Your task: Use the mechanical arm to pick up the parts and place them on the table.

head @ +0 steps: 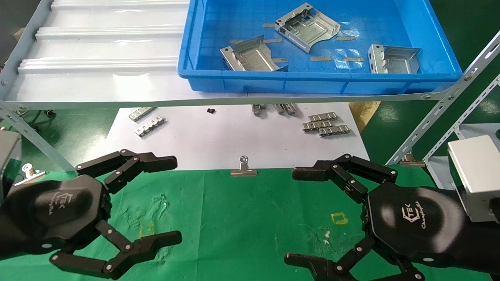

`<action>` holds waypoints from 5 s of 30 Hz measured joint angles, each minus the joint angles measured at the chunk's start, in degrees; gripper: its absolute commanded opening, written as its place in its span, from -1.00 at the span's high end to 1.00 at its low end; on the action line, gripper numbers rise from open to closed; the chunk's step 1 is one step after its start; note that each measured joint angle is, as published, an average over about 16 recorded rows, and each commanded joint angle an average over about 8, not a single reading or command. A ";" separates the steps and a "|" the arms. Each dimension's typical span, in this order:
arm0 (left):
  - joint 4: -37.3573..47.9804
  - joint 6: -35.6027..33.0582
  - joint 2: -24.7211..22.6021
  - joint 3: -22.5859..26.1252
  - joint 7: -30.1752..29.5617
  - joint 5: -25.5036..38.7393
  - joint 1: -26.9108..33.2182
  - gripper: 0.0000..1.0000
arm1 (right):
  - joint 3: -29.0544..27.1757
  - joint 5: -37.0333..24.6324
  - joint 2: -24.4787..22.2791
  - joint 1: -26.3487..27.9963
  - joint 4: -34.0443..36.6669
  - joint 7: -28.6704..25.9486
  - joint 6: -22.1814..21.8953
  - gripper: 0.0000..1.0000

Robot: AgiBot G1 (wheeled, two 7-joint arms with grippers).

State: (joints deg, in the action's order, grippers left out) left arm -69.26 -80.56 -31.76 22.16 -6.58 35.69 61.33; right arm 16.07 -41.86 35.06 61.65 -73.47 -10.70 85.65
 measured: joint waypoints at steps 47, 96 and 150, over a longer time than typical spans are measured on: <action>0.00 0.00 0.00 0.00 0.00 0.00 0.00 1.00 | 0.00 0.00 0.00 0.00 0.00 0.00 0.00 -1.00; 0.00 0.00 0.00 0.00 0.00 0.00 0.00 1.00 | -0.01 -0.02 -0.01 0.03 -0.02 0.02 -0.01 -1.00; 0.00 0.00 0.00 0.00 0.00 0.00 0.00 -1.00 | 14.70 -38.63 41.25 49.40 68.78 11.23 -40.28 1.00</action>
State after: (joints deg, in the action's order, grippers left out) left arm -69.26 -80.56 -31.76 22.16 -6.58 35.69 61.33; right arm 30.78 -80.50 76.30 111.05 -4.69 0.53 45.37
